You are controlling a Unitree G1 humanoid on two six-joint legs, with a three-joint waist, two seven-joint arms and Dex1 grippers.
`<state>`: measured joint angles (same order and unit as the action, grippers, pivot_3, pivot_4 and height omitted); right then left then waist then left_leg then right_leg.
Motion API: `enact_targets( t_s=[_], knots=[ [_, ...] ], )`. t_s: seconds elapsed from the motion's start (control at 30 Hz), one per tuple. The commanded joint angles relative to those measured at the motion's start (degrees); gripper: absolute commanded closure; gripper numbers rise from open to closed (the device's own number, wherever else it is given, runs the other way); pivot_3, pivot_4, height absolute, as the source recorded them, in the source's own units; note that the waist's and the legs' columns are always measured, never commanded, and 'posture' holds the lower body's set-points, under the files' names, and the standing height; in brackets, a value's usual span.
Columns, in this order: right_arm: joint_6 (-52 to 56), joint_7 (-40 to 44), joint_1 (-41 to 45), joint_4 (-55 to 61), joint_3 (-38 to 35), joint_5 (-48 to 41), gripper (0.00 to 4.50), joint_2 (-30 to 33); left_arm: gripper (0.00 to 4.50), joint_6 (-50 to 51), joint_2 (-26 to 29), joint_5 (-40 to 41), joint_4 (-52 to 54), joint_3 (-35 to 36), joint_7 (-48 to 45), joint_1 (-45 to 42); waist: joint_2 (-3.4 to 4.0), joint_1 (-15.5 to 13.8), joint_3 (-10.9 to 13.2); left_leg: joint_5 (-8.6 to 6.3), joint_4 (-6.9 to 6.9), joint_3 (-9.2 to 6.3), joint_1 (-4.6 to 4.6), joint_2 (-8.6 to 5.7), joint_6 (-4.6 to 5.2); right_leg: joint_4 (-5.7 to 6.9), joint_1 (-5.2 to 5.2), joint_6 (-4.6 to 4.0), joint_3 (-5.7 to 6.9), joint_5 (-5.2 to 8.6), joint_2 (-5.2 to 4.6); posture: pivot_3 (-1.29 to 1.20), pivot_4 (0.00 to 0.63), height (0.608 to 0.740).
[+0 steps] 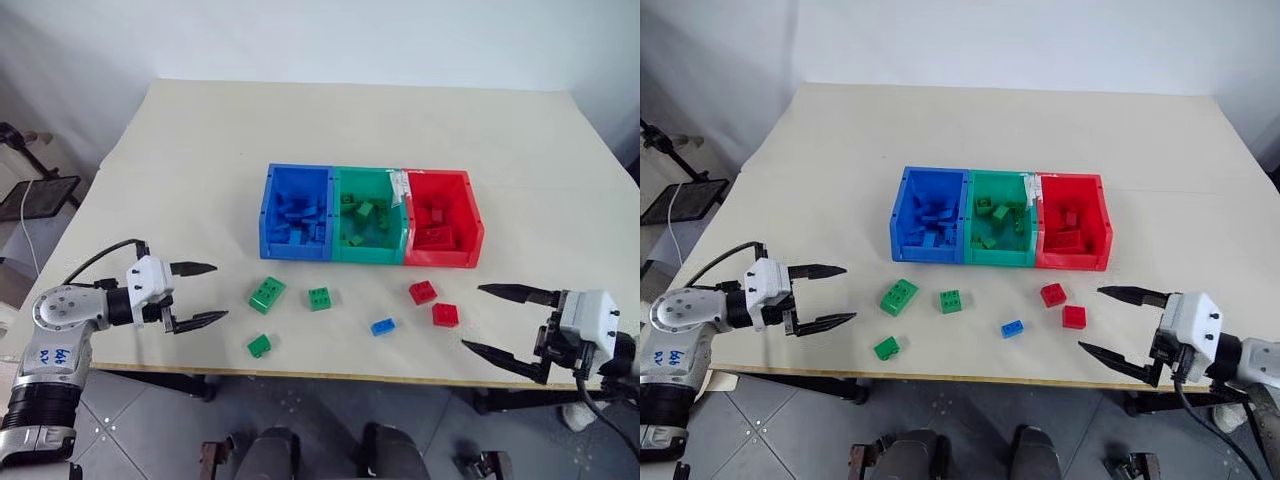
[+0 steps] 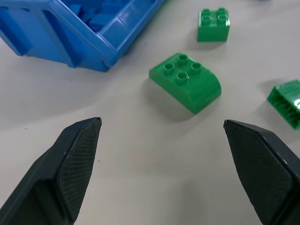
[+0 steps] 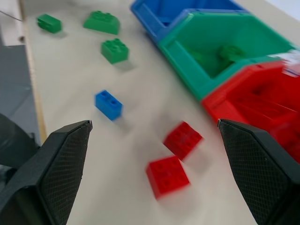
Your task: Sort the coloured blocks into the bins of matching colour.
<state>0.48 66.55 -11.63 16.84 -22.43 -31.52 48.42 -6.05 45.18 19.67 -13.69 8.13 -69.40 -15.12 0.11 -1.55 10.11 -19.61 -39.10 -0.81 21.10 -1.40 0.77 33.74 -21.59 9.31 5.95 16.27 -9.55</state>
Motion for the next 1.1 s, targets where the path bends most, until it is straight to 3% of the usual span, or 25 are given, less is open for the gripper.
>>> enact_targets(
  t_s=[0.03,0.17,0.27,0.37,0.47,0.6,0.67,0.8,1.0,1.1],
  knots=[
    [0.18,-0.62,0.4,0.27,-1.57,-0.44,0.0,-0.21,0.06,3.66,0.57,2.5,5.92,-0.49,-1.16,0.23,0.0,0.0,0.0,0.0,0.0,0.0,-0.01,0.0,0.0,0.0,0.01,0.0,0.0,0.0,0.0,0.0,0.15,0.74],
    [1.4,-1.41,-1.96,-2.63,-6.48,0.42,0.0,1.23,0.06,8.67,-0.59,3.17,12.86,-2.92,-0.19,-0.94,0.0,-0.05,0.0,0.0,0.0,0.0,-0.02,0.02,0.0,0.0,0.01,0.0,0.0,0.0,0.0,0.0,0.15,0.74],
    [-0.95,1.38,-6.9,-6.95,-10.99,4.49,0.0,4.04,0.06,12.84,-1.28,3.28,22.11,-8.97,-1.71,-2.45,0.0,-0.6,0.0,-0.01,-0.01,0.06,0.02,-0.03,0.02,-0.02,0.04,0.0,-0.01,0.0,-0.01,0.0,0.15,0.74],
    [-5.01,3.59,-9.83,-12.21,-11.39,10.29,0.0,7.44,0.06,13.27,-3.67,2.28,26.76,-13.85,-1.79,-4.72,0.0,-0.58,0.0,-0.02,-0.01,0.35,0.01,-0.05,0.03,-0.11,0.07,0.0,-0.01,0.0,0.0,0.0,0.15,0.74],
    [-2.52,3.65,-8.11,-11.27,-9.57,9.53,0.0,8.67,0.06,13.4,-5.66,2.92,26.91,-13.82,-0.29,-6.12,0.01,0.21,0.0,0.0,-0.01,0.5,-0.02,-0.14,0.04,-0.2,0.08,-0.07,-0.04,0.04,0.06,0.0,0.15,0.74],
    [8.19,-0.51,-3.16,-4.51,-3.36,10.09,0.0,10.3,0.06,11.88,-5.45,2.81,25.45,-12.95,-0.89,-5.35,0.06,1.26,0.02,-0.04,0.02,0.43,-0.29,0.1,-0.04,-0.09,0.08,-0.27,-0.11,0.09,0.14,0.0,0.15,0.74],
    [17.93,-2.88,1.03,0.07,3.35,12.91,0.0,14.17,0.06,10.37,-4.7,3.12,24.87,-11.91,-1.82,-3.53,0.16,1.37,0.08,-0.04,0.02,0.37,-0.31,0.13,-0.05,-0.09,0.08,-0.27,-0.13,0.09,0.13,0.0,0.15,0.74],
    [31.94,-5.99,15.25,6.11,16.12,12.04,0.0,14.49,0.06,9.19,-3.82,3.01,22.34,-9.65,-1.64,-1.08,0.22,1.38,0.13,-0.05,-0.02,0.29,-0.21,0.27,-0.05,-0.18,0.02,-0.28,-0.1,0.09,0.1,0.0,0.15,0.74],
    [32.28,-7.43,24.35,1.14,27.72,19.28,0.0,12.43,0.06,8.69,-2.78,2.93,22.06,-8.49,-1.3,0.7,0.23,-0.44,0.14,-0.09,-0.08,-0.1,0.15,0.08,-0.03,-0.22,-0.06,-0.25,0.03,0.08,0.08,0.0,0.15,0.74],
    [31.05,-7.34,26.52,-1.31,30.84,22.32,0.63,11.96,0.0,8.51,-2.4,2.94,22.79,-7.93,-1.25,1.74,0.24,-0.19,0.14,-0.12,-0.08,-0.05,0.17,0.01,0.02,-0.27,-0.07,-0.24,0.03,0.07,0.04,0.0,0.15,0.74]
  ],
)
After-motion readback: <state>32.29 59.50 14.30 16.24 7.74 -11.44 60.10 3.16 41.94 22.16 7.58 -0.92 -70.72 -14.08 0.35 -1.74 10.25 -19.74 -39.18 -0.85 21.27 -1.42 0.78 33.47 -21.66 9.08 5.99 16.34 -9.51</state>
